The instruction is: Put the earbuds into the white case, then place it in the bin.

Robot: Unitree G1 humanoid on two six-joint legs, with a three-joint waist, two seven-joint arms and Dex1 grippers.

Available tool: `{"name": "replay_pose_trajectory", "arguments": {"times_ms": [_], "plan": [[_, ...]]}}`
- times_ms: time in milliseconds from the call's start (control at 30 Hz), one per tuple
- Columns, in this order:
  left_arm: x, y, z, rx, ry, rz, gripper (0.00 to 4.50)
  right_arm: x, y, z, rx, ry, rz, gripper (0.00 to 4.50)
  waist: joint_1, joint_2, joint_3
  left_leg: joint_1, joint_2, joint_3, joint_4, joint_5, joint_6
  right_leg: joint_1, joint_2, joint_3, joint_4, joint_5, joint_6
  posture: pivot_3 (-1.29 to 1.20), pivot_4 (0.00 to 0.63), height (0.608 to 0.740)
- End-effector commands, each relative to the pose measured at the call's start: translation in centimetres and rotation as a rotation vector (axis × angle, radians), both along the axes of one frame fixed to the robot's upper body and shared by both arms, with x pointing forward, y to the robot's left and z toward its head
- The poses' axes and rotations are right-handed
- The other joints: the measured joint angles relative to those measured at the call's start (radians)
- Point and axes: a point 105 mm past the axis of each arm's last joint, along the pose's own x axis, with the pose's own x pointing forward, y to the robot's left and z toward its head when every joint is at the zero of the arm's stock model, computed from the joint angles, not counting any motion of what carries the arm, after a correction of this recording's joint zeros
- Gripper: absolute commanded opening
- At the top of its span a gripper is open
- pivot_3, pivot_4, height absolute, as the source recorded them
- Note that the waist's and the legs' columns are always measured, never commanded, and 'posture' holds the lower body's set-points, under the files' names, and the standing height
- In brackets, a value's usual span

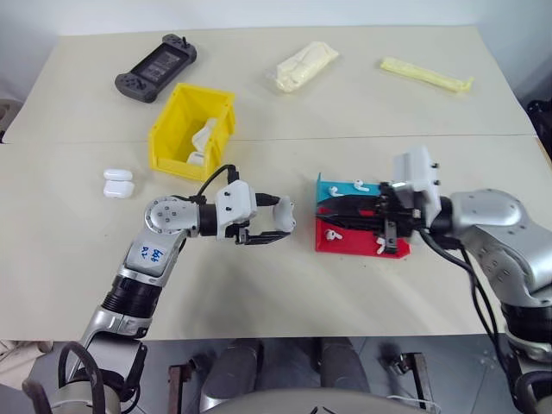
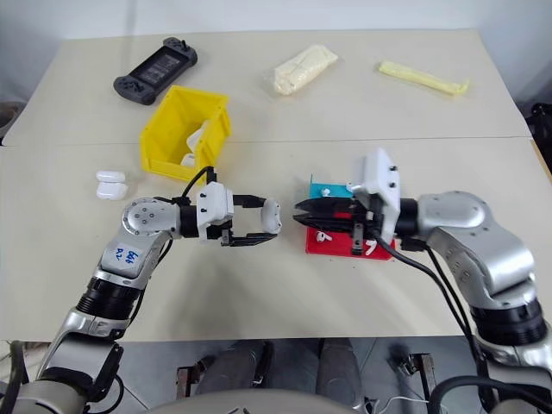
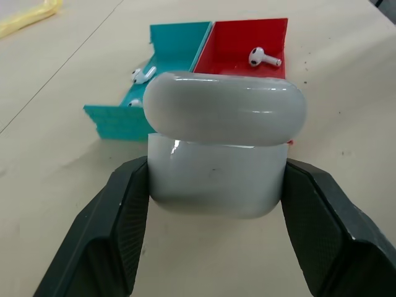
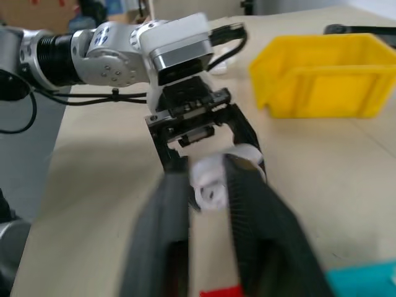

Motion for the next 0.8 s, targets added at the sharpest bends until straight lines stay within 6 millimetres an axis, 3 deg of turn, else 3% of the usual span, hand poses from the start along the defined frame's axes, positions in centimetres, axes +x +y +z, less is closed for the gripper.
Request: {"name": "replay_pose_trajectory", "arguments": {"times_ms": [33, 200, 433, 533, 633, 800], "plan": [[-0.3, -1.0, 0.7, -0.008, -0.035, -0.026, 2.79, 0.5, 1.3, 0.1, -0.020, -0.031, 0.015, 0.01, -0.001, 0.000, 0.000, 0.000, 0.000, 0.000, 0.000, 0.000, 0.000, 0.000, 0.000, 0.000, 0.000, 0.000, 0.000, 0.00, 0.150, 0.740], [-0.5, -2.1, 1.4, -0.056, -0.055, -0.024, 2.79, 1.3, 1.5, -1.7, -0.056, 0.006, -0.019, 0.01, 0.002, 0.000, 0.000, 0.000, -0.001, -0.001, 0.000, 0.000, 0.000, 0.000, 0.000, 0.000, 0.000, 0.000, 0.000, 0.00, 0.150, 0.740], [-1.4, -1.3, 2.7, -0.161, -0.062, -0.036, 2.79, 1.8, -4.2, -3.6, -0.108, 0.062, -0.176, 0.01, 0.002, 0.000, 0.000, -0.001, -0.001, -0.001, 0.000, 0.000, 0.001, 0.000, -0.001, -0.001, 0.000, 0.000, 0.000, 0.00, 0.150, 0.740], [-1.7, -0.4, 3.5, -0.251, -0.046, -0.020, 2.79, 0.8, -6.6, -3.9, -0.082, 0.075, -0.221, 0.01, 0.002, 0.000, 0.000, -0.001, 0.000, -0.001, 0.000, 0.000, 0.001, 0.000, 0.000, -0.001, 0.000, 0.000, 0.000, 0.00, 0.150, 0.740], [-1.9, 1.5, 3.9, -0.315, -0.036, 0.034, 2.79, -0.3, -7.7, -3.1, 0.014, 0.080, -0.242, 0.01, -0.001, 0.000, 0.000, 0.000, 0.000, 0.000, 0.000, 0.000, 0.001, 0.000, 0.000, 0.000, 0.000, 0.000, 0.000, 0.00, 0.150, 0.740], [-1.6, 5.8, 4.0, -0.439, -0.031, 0.242, 2.79, -1.7, -8.3, -1.6, 0.126, -0.023, -0.271, 1.61, 0.001, 0.000, 0.000, 0.001, 0.002, 0.001, 0.000, 0.000, 0.000, 0.000, 0.001, 0.001, 0.000, 0.000, 0.000, 0.00, 0.150, 0.740]]}}
